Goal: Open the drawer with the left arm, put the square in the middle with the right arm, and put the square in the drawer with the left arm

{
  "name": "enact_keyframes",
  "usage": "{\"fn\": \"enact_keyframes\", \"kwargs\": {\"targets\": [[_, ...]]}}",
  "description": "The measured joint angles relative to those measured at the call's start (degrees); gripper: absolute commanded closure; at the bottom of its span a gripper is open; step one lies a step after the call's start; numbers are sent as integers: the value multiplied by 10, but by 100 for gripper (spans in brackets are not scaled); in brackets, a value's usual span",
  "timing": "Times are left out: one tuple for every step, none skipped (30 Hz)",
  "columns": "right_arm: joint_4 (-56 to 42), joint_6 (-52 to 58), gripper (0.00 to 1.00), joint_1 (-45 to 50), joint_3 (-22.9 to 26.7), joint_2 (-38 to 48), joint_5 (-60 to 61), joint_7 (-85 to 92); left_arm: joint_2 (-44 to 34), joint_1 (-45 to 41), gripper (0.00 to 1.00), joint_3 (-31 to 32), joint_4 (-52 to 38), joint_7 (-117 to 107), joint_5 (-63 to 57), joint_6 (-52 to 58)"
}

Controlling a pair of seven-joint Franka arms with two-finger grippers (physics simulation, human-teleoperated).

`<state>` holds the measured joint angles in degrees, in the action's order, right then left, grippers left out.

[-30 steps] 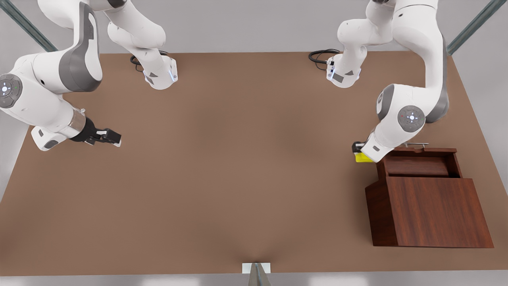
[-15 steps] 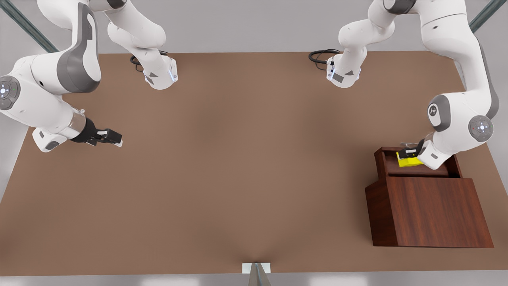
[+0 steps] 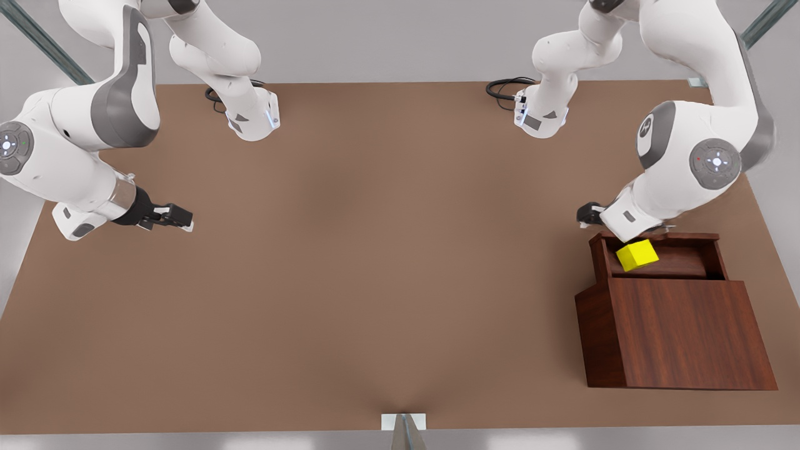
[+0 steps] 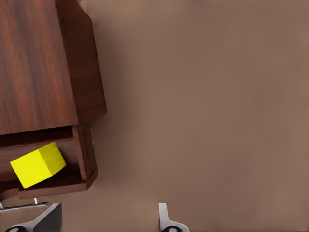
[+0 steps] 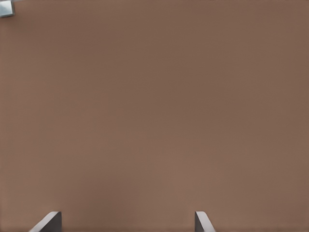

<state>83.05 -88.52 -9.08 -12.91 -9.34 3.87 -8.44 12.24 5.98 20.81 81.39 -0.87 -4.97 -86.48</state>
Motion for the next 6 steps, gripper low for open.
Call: {"fn": "enact_keyframes", "kwargs": {"targets": [[0, -1, 0, 0, 0, 0, 0, 0, 0, -19, 0, -2, -14, -1, -4, 15], [0, 0, 0, 0, 0, 0, 0, 0, 4, -30, 0, -4, -16, -4, -10, 16], [1, 0, 0, 0, 0, 0, 0, 0, 7, -39, 0, -4, -16, -4, -17, 16], [1, 0, 0, 0, 0, 0, 0, 0, 7, -39, 0, -4, -16, -4, -23, 16], [1, 0, 0, 0, 0, 0, 0, 0, 7, -36, 0, -4, -17, -4, -27, 17], [1, 0, 0, 0, 0, 0, 0, 0, 7, -37, 0, -4, -17, -4, -31, 17]]}}
